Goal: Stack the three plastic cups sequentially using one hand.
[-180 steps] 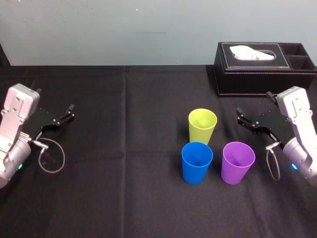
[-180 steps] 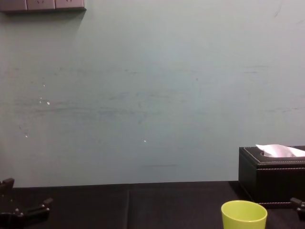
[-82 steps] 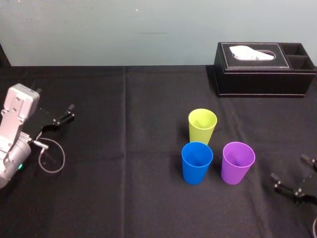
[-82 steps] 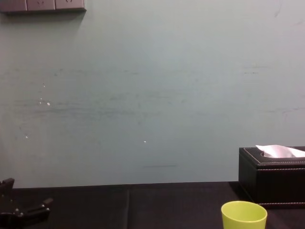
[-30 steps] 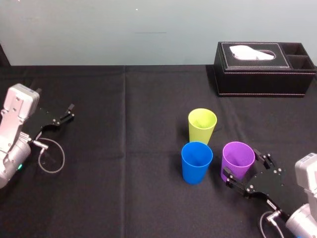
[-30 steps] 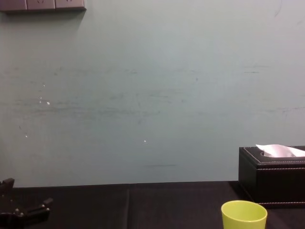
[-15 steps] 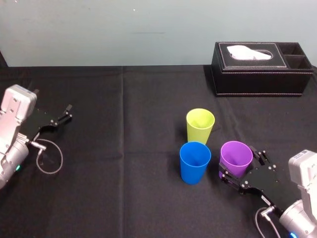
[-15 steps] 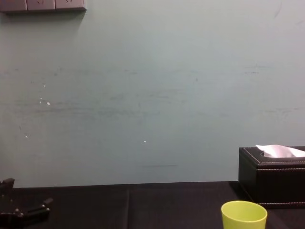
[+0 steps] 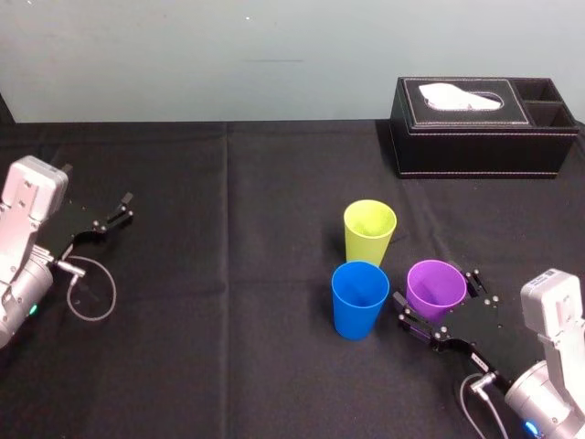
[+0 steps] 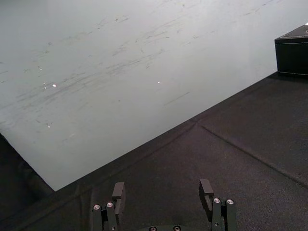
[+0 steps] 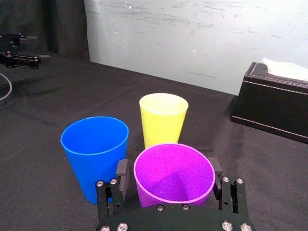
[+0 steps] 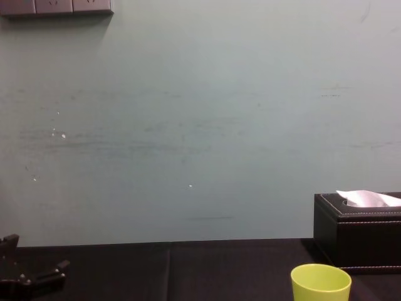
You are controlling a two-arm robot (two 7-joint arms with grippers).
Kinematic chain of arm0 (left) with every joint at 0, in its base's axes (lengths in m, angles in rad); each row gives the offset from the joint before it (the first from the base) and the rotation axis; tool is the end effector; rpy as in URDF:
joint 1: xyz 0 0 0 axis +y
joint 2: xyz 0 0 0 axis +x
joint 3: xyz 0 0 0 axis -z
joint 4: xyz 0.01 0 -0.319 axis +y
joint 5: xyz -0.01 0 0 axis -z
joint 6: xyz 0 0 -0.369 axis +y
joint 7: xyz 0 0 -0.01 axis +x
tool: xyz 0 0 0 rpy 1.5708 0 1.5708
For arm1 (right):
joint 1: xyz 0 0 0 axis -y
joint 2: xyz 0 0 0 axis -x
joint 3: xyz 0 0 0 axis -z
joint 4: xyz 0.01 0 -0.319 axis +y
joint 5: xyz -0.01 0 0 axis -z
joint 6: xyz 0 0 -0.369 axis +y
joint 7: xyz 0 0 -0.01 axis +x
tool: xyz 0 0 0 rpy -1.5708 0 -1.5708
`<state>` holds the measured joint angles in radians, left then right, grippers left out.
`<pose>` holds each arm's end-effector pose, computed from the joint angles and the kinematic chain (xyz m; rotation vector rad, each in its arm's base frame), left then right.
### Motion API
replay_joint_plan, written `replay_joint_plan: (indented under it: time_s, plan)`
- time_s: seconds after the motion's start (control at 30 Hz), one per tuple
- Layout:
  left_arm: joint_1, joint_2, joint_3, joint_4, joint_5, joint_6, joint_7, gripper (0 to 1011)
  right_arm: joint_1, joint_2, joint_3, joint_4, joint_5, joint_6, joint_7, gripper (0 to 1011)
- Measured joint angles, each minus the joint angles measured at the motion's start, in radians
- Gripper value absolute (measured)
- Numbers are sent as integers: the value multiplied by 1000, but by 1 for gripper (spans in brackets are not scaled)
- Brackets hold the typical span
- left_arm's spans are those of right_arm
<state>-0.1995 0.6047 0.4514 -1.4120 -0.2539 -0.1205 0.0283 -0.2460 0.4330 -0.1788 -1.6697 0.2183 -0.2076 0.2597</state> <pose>0.4197 0.0832 -0.3372 0.3045 -0.2850 1.2480 0.2991 -0.0593 -0.3757 -0.1294 -0.0972 -1.0663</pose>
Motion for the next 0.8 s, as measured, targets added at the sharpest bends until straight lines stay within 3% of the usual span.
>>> replay_joint_plan:
  time_s: [0.3, 0.63, 0.8]
  plan:
    - [0, 0, 0, 0, 0, 0, 0, 1011, 1, -3, 1, -1, -5, 3, 0, 1002]
    - [0, 0, 0, 0, 0, 0, 0, 1011, 0, -1, 0, -1, -3, 3, 0, 792]
    - [0, 0, 0, 0, 0, 0, 0, 1011, -5, -2, 16, -35, -12, 16, 4, 768]
